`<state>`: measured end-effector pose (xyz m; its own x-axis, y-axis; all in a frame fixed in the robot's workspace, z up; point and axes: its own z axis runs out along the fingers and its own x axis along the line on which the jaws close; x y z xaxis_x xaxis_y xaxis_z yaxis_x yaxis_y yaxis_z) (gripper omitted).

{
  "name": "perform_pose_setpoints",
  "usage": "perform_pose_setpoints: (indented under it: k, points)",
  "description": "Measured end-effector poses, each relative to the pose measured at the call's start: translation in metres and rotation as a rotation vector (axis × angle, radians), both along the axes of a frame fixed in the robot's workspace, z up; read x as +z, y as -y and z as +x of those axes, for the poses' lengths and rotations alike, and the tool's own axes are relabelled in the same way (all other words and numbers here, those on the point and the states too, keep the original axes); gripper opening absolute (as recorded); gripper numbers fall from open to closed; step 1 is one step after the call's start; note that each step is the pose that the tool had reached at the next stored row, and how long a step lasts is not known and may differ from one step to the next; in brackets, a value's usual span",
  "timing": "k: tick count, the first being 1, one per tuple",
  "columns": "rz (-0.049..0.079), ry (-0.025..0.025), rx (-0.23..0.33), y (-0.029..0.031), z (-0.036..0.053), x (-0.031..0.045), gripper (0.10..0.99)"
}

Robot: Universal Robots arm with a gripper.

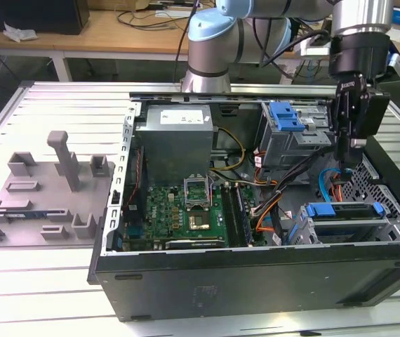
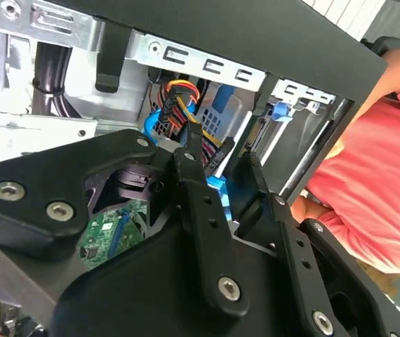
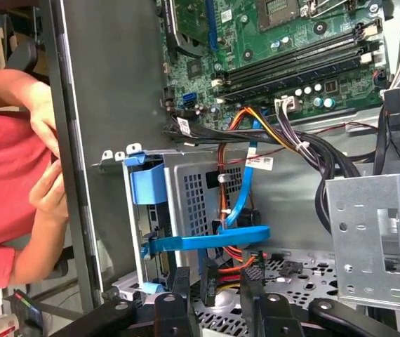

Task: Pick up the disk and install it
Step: 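Insert the first disk wire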

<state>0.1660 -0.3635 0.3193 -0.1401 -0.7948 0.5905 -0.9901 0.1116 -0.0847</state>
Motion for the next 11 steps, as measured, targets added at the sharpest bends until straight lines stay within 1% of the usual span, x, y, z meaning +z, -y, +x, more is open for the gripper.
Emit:
perform_pose_setpoints:
  k: [1, 2, 3, 4, 5, 8, 11]
  points:
    - [-0.002, 0.0025, -0.010, -0.0013, -0.0004, -0.0008, 0.412]
    - [-0.004, 0.0027, -0.014, -0.0019, -0.0004, -0.0010, 0.412]
    - [-0.012, 0.0027, -0.020, -0.0032, -0.0004, -0.0018, 0.412]
    - [-0.019, 0.0028, -0.022, -0.0034, -0.0004, -0.0027, 0.322]
    - [-0.030, 0.0029, -0.022, -0.0034, -0.0004, -0.0034, 0.322]
    - [-0.043, 0.0031, -0.022, -0.0034, -0.0002, -0.0042, 0.322]
    - [-0.049, 0.0031, -0.022, -0.0034, -0.0001, -0.0047, 0.322]
